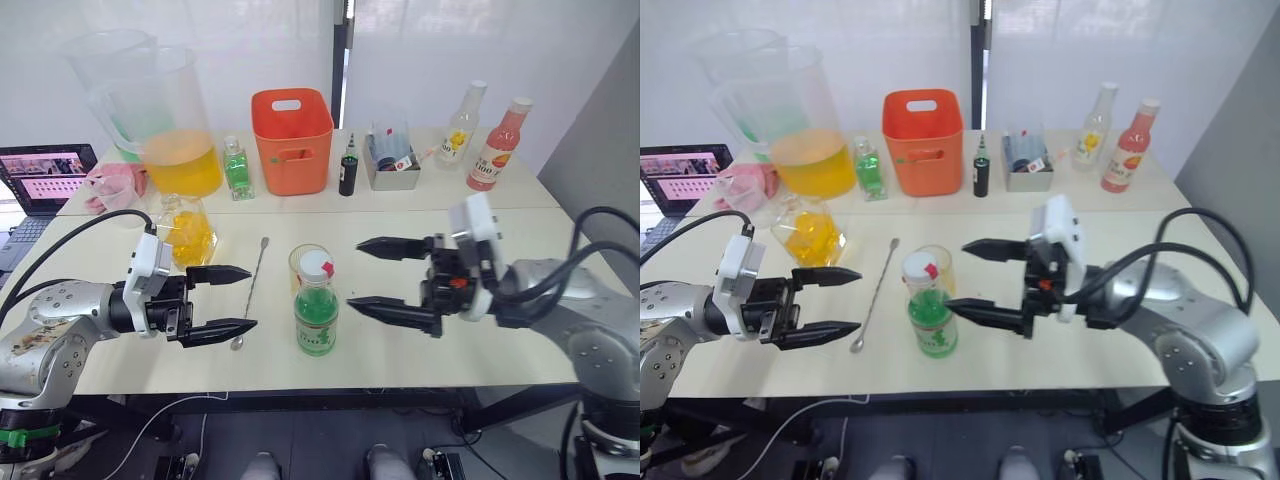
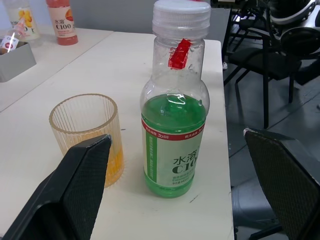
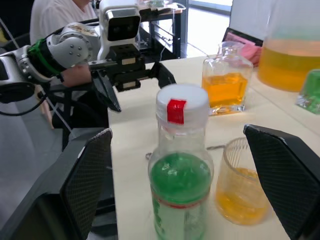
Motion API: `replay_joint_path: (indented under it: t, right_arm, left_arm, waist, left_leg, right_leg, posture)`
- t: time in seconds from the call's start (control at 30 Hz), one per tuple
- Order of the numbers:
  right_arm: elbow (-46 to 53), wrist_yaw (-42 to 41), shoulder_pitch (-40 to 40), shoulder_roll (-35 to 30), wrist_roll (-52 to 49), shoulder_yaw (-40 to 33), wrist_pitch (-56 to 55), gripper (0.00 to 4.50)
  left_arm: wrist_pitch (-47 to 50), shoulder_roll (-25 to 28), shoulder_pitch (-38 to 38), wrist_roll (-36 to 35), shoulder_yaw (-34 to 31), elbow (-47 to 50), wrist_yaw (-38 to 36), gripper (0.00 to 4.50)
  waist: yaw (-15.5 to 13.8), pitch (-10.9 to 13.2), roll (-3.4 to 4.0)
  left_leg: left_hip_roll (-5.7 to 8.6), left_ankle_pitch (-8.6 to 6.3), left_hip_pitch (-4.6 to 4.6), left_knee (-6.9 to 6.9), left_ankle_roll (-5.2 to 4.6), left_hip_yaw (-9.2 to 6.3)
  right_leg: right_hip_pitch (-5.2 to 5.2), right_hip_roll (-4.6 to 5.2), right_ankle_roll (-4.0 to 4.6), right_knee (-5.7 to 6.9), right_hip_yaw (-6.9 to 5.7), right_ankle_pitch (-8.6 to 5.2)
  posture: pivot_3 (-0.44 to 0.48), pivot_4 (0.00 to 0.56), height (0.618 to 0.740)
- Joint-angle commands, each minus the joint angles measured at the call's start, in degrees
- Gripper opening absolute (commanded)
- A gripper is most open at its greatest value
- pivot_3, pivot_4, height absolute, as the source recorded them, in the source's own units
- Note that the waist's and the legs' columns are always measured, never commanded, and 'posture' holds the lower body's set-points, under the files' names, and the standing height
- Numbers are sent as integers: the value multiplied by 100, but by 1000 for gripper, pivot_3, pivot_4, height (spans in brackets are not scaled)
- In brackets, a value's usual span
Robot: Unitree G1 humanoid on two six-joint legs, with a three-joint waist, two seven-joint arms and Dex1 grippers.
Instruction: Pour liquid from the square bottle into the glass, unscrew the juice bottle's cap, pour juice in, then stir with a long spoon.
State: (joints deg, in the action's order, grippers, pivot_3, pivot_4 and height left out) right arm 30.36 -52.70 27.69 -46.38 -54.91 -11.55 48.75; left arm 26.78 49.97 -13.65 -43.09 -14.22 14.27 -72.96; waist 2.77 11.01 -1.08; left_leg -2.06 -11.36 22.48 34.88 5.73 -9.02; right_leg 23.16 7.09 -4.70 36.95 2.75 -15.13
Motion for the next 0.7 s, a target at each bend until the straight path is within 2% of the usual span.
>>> replay_joint_path:
  t: [0.03,0.3,0.37,0.43,0.53,0.63,0.7]
  right_arm:
    - [-138,-675,-254,-379,-25,-538,-401,4465]
    - [-1152,-1275,-647,-888,828,-758,-1278,4465]
    - [-1430,-1458,-781,-1041,1041,-768,-1465,4465]
    - [-1554,-1586,-856,-1104,1201,-744,-1662,4465]
    - [-1534,-1968,-898,-1265,903,-729,-1396,4465]
    - [-1554,-2005,-787,-1291,916,-656,-1372,4465]
    - [-1585,-1989,-664,-1282,934,-585,-1363,4465]
  left_arm:
    - [270,154,116,-320,-373,209,67,4500]
    - [568,227,758,-452,-1124,529,598,4500]
    - [618,-11,670,-169,-1233,552,1566,4500]
    - [941,-47,615,-39,-1183,544,2198,4500]
    - [871,5,844,162,-1145,685,2245,4500]
    - [593,-51,932,293,-1190,773,2235,4500]
    - [720,73,905,24,-1220,755,1902,4500]
  waist:
    - [-11,0,0]
    - [-20,0,-1]
    - [-53,0,-1]
    - [-74,1,-3]
    - [-39,2,-3]
    - [-7,2,-3]
    - [-13,2,-3]
  left_leg:
    - [0,0,0,-1,0,0]
    - [-1,0,-2,3,-1,3]
    - [-1,0,-1,2,-1,3]
    - [0,0,-2,8,-1,2]
    - [0,0,-1,8,0,3]
    - [0,0,-2,1,0,4]
    - [0,0,-2,3,0,4]
  right_leg:
    - [0,0,0,-1,0,0]
    - [-2,0,-13,-1,2,-8]
    - [-2,0,-12,-3,1,-7]
    - [-6,0,-15,-4,1,-7]
    - [-6,0,-16,-4,2,-5]
    - [-4,0,-3,-8,2,1]
    - [-3,0,-5,-8,2,0]
  posture:
    - [0,150,740]
    - [0,150,740]
    - [0,150,740]
    - [0,150,740]
    - [0,150,740]
    - [0,150,740]
    - [0,150,740]
